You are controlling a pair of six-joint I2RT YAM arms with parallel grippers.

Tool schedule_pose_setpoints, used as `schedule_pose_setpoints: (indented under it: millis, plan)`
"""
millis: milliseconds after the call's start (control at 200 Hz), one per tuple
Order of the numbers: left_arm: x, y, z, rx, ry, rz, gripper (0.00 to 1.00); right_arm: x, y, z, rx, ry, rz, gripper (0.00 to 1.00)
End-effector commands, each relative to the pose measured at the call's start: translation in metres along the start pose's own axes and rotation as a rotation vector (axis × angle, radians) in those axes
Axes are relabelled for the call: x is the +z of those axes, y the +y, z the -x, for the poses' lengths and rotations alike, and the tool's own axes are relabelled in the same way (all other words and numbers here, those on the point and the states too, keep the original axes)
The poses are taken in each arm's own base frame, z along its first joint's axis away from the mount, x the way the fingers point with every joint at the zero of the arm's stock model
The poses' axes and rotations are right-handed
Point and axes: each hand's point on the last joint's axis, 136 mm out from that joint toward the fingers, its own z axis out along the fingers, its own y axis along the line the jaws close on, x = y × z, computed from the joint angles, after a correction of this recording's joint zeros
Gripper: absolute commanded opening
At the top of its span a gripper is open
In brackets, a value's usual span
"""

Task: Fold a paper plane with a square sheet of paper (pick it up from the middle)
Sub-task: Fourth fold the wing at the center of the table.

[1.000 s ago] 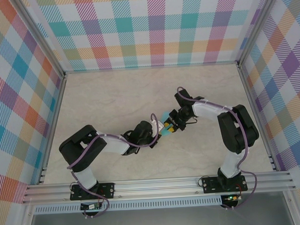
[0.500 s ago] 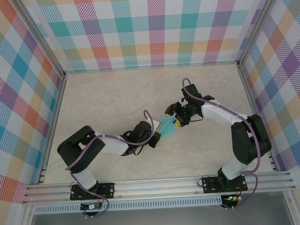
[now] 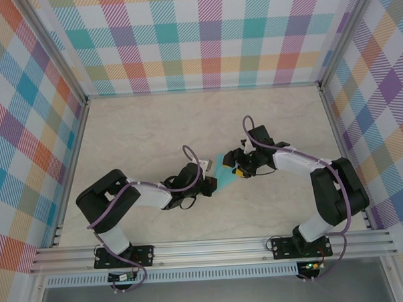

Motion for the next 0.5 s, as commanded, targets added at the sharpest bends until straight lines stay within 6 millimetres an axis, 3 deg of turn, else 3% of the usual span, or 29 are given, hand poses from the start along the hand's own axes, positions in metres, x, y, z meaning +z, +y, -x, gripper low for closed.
schedule_pose_setpoints:
  millis: [0, 305, 495]
  plan:
    - [-0.005, -0.007, 0.002, -0.071, -0.018, -0.037, 0.06, 0.001, 0.007, -0.001, -0.064, 0.005, 0.051, 0.56]
    - [-0.005, -0.004, -0.002, -0.103, -0.01, -0.027, 0.06, 0.016, -0.002, -0.001, -0.048, 0.047, 0.035, 0.45]
    - [-0.003, -0.004, -0.004, -0.138, -0.001, -0.033, 0.06, 0.025, -0.01, -0.001, -0.027, 0.066, 0.019, 0.47]
